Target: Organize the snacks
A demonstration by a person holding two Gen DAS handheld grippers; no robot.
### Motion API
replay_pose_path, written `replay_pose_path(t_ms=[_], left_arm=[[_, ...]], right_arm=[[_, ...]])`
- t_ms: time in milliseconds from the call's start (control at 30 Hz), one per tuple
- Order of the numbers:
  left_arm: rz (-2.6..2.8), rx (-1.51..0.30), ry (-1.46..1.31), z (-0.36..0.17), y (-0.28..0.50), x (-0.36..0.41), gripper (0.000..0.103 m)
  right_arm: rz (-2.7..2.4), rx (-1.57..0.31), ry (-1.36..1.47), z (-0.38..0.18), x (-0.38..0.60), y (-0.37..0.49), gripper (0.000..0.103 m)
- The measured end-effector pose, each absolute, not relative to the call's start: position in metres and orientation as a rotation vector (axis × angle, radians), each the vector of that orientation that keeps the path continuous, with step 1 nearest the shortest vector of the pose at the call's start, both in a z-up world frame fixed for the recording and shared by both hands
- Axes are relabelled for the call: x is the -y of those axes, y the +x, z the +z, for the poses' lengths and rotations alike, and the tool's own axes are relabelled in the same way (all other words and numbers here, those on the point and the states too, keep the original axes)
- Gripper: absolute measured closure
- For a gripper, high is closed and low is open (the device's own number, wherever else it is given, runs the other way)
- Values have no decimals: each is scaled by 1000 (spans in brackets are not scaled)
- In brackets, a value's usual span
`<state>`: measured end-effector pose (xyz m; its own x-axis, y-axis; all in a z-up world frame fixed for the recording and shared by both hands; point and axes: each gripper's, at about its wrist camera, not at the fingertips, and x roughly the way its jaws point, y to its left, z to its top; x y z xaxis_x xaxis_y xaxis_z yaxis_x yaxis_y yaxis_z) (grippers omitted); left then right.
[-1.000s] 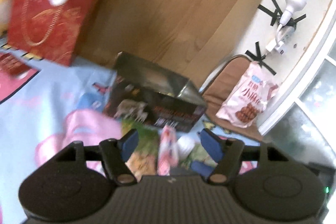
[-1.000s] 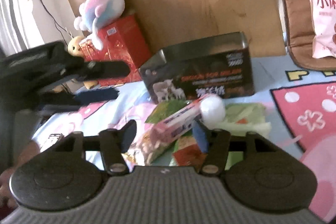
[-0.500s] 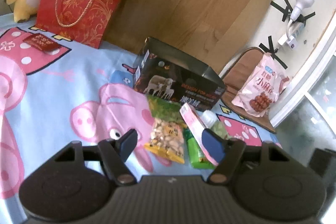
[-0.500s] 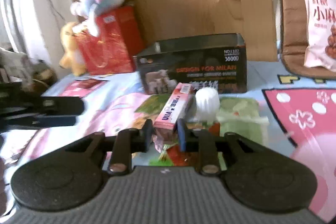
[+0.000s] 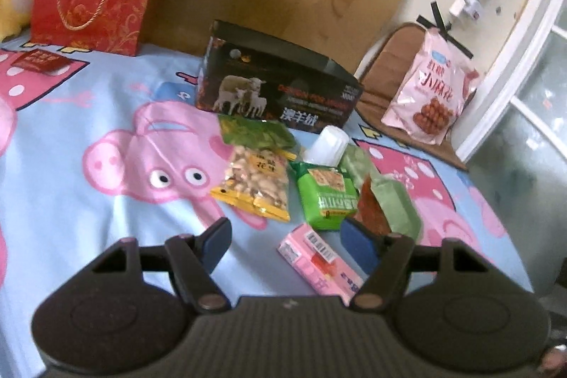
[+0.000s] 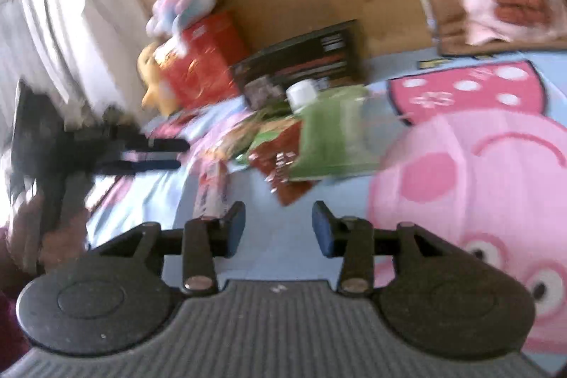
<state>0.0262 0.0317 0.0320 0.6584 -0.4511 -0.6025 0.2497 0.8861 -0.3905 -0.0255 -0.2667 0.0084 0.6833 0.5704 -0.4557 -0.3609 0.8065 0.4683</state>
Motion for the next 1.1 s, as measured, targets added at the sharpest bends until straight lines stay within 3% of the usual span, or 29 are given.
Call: replay_pose_path(t_ms=[200,267,333,367,433,500,700,900,1033,1100], left_arm=[[-425,-725,-231,39,37,-20,33],[-450,-745,-219,36,43,-14,37],[-476,-778,-221,30,45,-8,53],[-484,-792,-220,27,45,-6,56],[-488,-798,-209,22,40,-3,63],[-502,-800,-200,20,34,-3,66],[-499,-804,-220,21,13,-13,65],[-530,-809,-277,22,-2,-27,53],[-499,-746,-276,32,-9,-35,39],[-493,-726,-276,36,-9,-37,39]], right_arm=[[656,-626,238,13,239,-51,58],[700,-632,196,14,226,-54,58],[716,-656,131,13,211,-53,60],[713,-667,92,12,205,-52,63],[689,-674,24,9,197,-52,83],[659,-669,21,10,200,-49,88],[541,-680,61,7,223,-33,89],[497,-672,74,8,230,-34,85],[479,-647,68,9,234,-38,63],[466,-612,73,10,236,-43,55]])
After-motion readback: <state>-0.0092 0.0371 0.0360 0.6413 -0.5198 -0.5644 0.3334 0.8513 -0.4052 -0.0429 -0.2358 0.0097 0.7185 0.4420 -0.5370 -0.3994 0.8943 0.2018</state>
